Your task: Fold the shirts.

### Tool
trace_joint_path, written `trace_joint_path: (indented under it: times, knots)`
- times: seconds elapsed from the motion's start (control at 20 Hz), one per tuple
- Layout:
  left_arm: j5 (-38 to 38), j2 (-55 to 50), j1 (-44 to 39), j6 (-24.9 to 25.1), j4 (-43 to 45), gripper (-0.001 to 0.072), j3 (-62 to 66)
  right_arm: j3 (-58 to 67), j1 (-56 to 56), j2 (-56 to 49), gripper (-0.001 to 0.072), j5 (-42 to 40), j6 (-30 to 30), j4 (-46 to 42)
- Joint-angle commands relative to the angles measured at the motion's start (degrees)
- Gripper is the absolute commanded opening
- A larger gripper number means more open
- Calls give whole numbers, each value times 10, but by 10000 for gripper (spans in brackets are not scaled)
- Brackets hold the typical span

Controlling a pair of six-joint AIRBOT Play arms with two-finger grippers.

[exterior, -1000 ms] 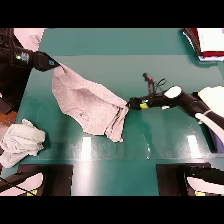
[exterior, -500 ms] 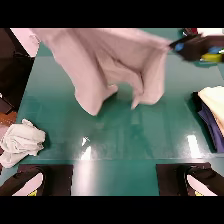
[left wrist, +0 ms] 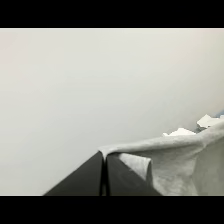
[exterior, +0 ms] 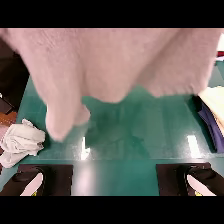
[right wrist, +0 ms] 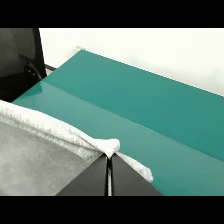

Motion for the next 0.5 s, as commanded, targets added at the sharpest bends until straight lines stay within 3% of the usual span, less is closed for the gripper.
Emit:
trace_joint_path:
  times: [0.0, 0.25, 0.45]
  knots:
    - [10, -5, 0, 0, 38, 20, -28, 59, 0, -55, 8, 94, 51, -63]
    - [-35, -113, 0, 0, 53, 21, -191, -61, 0, -195, 9, 146, 57, -59]
    - [-34, -282, 0, 2, 55, 21, -274, -142, 0, -316, 9, 69, 44, -57]
